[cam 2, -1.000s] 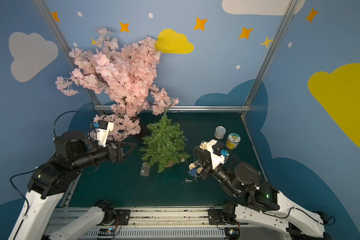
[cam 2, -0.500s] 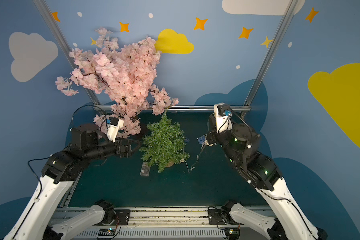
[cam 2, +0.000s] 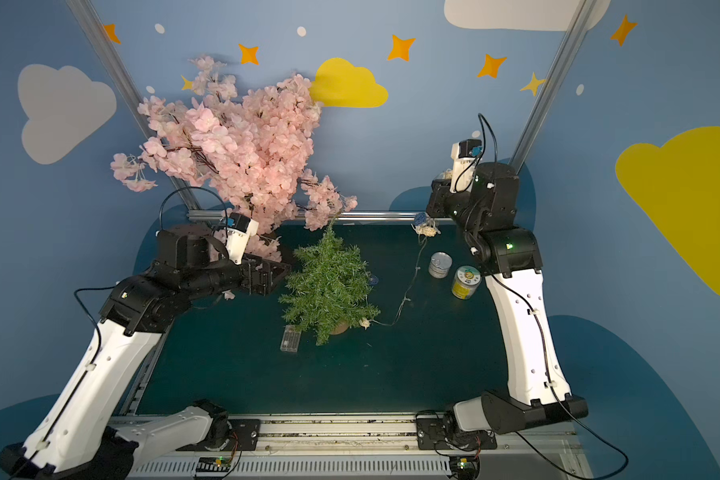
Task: Remove string lights from the small christmas tree
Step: Remove the light string from the Christmas tree.
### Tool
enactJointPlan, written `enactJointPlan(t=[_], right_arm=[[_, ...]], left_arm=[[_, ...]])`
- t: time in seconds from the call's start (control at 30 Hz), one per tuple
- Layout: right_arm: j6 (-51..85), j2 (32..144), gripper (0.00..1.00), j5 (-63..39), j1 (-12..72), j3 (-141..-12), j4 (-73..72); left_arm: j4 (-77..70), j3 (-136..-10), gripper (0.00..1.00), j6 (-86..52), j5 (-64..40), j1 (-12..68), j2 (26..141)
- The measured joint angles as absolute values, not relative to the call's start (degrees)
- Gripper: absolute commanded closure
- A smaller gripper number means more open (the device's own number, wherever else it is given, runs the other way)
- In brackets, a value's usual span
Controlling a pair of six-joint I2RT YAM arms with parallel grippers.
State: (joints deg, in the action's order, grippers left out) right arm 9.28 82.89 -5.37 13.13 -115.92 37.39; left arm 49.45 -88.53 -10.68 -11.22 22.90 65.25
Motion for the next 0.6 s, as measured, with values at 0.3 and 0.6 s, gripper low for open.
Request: enactJointPlan(t=[0.3,0.6], right_arm=[[10.1,87.0,1.0,-8.5,12.1,-131.2,39.8],[10.2,87.6,1.0,-8.8,11.4,-131.4,41.0]], left_arm=[[49.7,-89.2,0.02,-8.7,-10.2,22.9,67.0],[50.5,-89.5,0.01,-7.8,-9.6,22.9,67.4]])
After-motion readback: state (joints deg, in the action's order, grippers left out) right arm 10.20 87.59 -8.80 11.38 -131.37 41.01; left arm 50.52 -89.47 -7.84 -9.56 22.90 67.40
